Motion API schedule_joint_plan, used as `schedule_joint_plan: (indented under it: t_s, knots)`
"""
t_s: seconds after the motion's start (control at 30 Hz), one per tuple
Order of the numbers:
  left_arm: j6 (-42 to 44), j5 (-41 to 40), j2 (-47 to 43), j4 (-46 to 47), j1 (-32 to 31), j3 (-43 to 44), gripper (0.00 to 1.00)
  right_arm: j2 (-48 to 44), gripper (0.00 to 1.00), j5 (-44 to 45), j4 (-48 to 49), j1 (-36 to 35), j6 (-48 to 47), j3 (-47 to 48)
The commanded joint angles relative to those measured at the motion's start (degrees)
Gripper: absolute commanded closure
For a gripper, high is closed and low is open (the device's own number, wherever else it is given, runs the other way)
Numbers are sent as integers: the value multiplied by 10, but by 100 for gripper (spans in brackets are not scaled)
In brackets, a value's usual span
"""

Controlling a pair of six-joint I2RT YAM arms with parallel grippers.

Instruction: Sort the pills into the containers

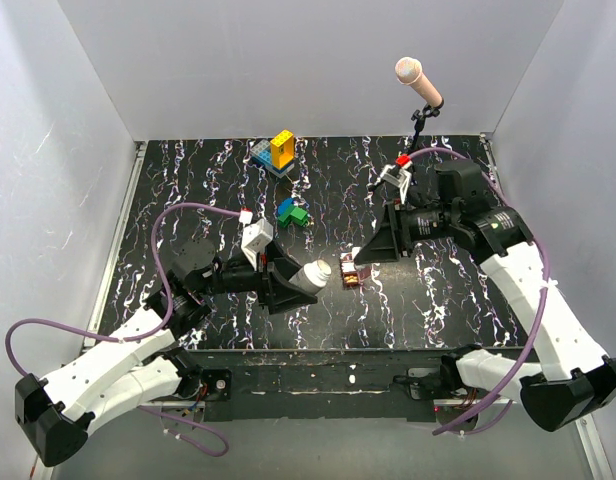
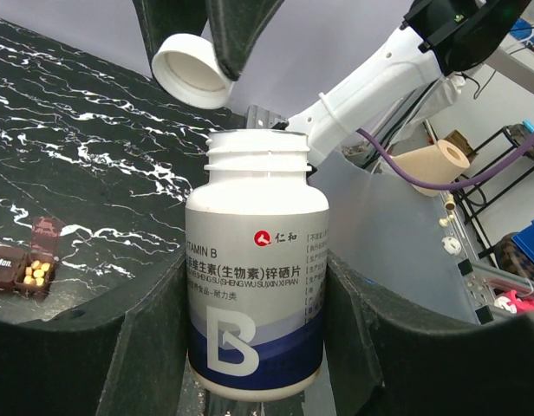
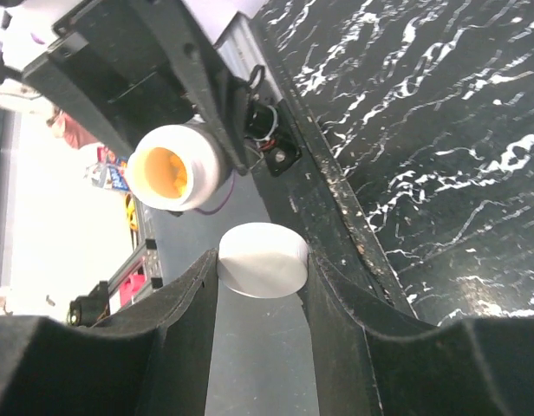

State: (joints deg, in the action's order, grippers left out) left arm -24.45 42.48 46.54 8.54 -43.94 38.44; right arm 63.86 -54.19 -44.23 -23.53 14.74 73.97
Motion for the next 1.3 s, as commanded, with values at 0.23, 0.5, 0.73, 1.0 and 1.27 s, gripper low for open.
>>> schedule_joint_plan:
  t_s: [0.23,0.5,0.73,1.0,1.27]
  knots:
    - [3,55,-1,-1,3,34,100,39,96,-86,41,-85,-4,64]
    - [-6,68,2,-6,2,36,100,76,96,-84,6,-135,-20,100]
    - [-8,74,9,-11,1,38,100,104,97,-65,-58,-155,-48,142]
    - [-6,73,17,-13,-4,37,100,128,97,-40,-109,-174,-66,174]
    - [-8,72,22,-13,-11,38,100,147,97,-23,-156,-186,-90,192]
